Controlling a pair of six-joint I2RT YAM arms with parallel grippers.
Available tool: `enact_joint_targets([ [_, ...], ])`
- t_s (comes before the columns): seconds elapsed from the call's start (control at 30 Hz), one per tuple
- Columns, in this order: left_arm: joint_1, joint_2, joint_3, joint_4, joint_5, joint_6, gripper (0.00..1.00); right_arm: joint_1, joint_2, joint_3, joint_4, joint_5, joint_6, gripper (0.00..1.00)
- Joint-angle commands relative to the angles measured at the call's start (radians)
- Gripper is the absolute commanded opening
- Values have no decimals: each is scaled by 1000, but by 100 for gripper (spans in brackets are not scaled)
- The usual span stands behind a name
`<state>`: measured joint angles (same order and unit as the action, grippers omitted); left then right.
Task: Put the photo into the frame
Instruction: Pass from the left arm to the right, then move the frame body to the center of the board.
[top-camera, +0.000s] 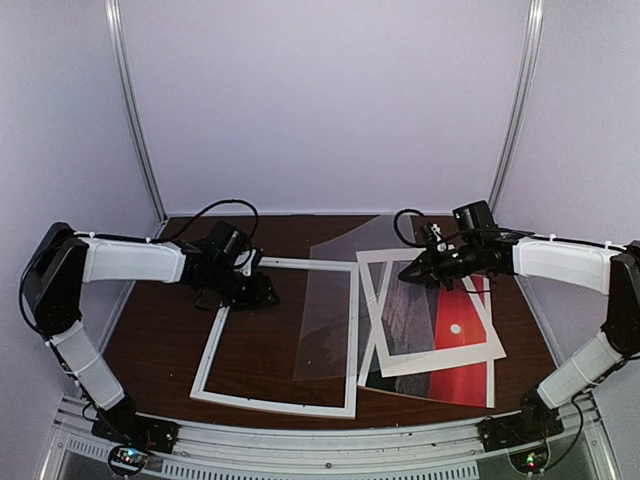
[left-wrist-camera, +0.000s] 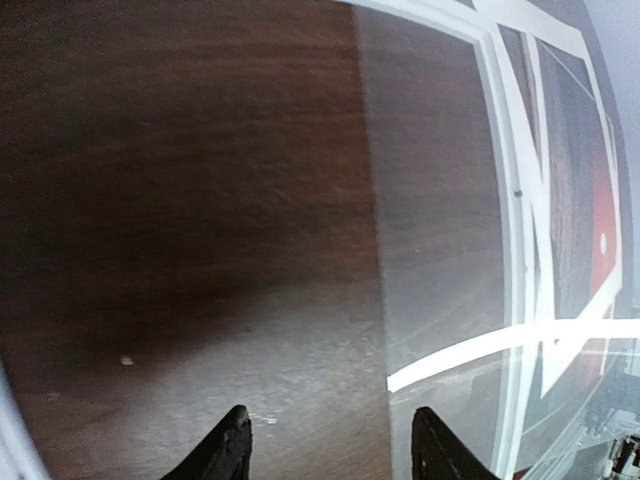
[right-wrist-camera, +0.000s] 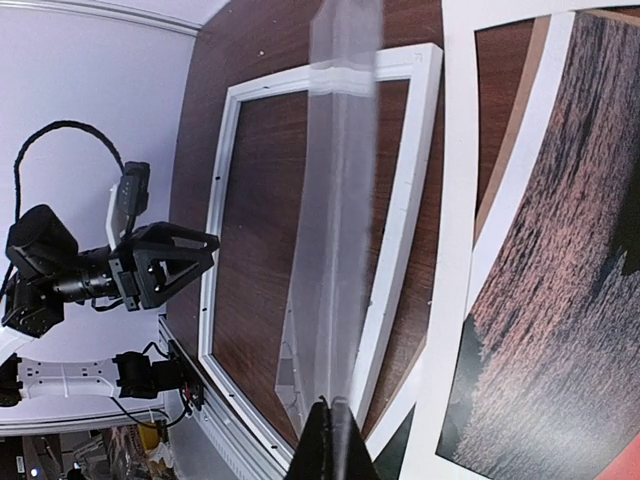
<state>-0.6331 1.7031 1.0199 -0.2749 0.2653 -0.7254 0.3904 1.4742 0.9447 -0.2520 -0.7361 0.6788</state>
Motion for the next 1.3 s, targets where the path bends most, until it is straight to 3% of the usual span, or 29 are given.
enact_joint_targets([
  [0.0,107,-59,51,-185,-163,107,58,-5,-59,41,-38,-27,-3,0],
  [0.2,253,-42,76,-304,-221,185,60,-6,-75,76,-72,-29,-11,0],
  [0.43,330,45,88,-328,-190,217,61,-6,-65,83,-68,-38,-7,0],
  [0.73,330,59,16,-235,-46,172,61,-5,-70,114,-94,-31,-10,0],
  [1.27,182,0,-109,-105,1,17,59,-3,-21,214,-130,-31,-12,0],
])
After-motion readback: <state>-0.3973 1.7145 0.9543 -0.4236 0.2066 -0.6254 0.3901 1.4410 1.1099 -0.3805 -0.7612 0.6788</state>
